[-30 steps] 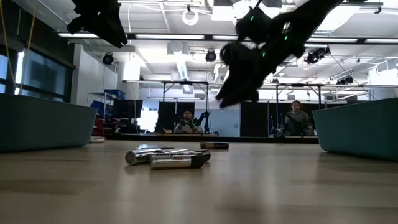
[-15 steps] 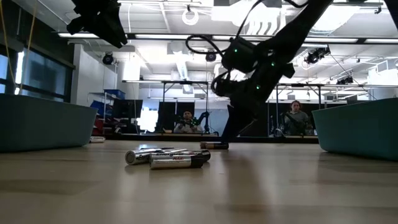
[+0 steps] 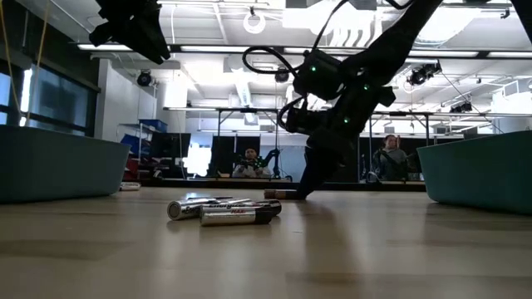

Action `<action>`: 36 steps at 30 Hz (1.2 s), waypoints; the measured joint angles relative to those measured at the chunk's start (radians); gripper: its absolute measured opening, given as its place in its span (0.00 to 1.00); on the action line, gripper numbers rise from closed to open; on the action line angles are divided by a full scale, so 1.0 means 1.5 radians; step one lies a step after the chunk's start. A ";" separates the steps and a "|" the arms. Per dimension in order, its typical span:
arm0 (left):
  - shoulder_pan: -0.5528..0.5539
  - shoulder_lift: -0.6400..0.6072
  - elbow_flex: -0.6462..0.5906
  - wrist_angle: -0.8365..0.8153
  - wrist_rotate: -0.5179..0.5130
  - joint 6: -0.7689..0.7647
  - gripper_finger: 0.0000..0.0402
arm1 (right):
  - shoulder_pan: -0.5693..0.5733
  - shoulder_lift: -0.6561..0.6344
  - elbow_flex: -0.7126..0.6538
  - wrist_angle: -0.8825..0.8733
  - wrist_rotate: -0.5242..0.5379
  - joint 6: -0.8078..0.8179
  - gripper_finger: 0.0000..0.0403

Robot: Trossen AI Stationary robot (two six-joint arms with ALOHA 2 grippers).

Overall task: Sort batteries
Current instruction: Put the black battery into the green bin

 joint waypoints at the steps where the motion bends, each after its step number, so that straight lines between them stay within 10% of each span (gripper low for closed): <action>1: 0.000 0.000 0.000 0.000 0.000 0.000 0.21 | 0.002 0.000 0.000 0.000 0.000 0.000 0.41; 12: 0.000 0.000 0.000 0.000 0.000 0.000 0.21 | 0.049 -0.001 -0.001 -0.031 0.044 0.065 0.06; 18: 0.000 0.000 0.000 0.000 0.001 0.000 0.21 | 0.090 -0.035 0.000 -0.092 -0.009 0.203 0.05; 36: 0.000 0.000 0.000 0.000 0.004 -0.010 0.21 | 0.204 -0.510 0.002 -0.621 -0.069 0.740 0.05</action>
